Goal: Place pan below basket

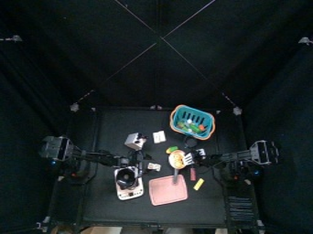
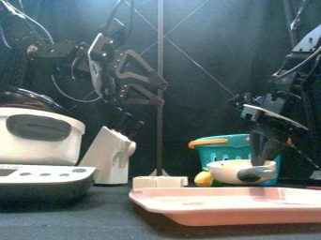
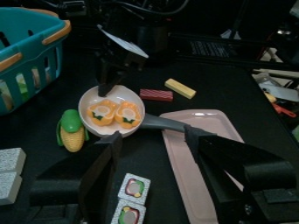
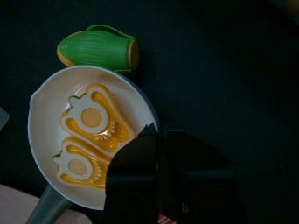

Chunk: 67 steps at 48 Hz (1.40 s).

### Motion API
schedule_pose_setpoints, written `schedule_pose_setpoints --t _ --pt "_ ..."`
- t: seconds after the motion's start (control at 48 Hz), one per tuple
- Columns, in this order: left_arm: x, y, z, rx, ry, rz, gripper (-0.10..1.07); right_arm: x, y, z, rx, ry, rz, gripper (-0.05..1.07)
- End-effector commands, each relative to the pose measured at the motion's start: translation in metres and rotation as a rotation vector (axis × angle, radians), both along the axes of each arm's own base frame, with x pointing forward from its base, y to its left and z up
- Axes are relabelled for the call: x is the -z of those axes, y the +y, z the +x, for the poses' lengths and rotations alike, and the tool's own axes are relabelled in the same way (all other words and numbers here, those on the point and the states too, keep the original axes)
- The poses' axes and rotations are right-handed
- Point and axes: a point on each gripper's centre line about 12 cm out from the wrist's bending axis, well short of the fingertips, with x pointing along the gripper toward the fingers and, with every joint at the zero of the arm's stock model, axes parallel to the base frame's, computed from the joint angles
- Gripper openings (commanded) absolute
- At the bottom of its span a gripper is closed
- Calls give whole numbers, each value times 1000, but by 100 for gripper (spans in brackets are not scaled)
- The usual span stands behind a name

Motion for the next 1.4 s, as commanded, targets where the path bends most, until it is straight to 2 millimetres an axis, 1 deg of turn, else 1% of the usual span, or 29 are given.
schedule_pose_setpoints --t 0.0,0.146,0.271,0.396,0.562,0.792,1.021,1.167,1.375 --pt "-9 -1 5 4 -31 2 94 -8 -2 2 6 -33 -3 30" --pt "-10 -1 5 4 -32 2 94 -12 -1 -2 5 -52 -2 30" --pt "-10 -1 5 4 -32 4 94 -17 -2 -12 16 -71 -2 30" --pt "-10 -2 5 12 -33 10 94 -18 -4 -26 50 -88 16 30" --pt "-9 -2 5 16 -31 14 94 -14 -6 -45 102 -91 39 30" --pt "-8 -2 4 17 -28 17 94 -12 -7 -69 202 -62 56 31" --pt "-6 -2 4 19 -22 18 94 -15 -9 -81 250 -36 38 31" --pt "-5 -2 4 18 -19 17 94 -8 -7 -91 270 -8 50 31" --pt "-3 -2 5 18 -15 17 94 0 -6 -99 295 14 73 31"
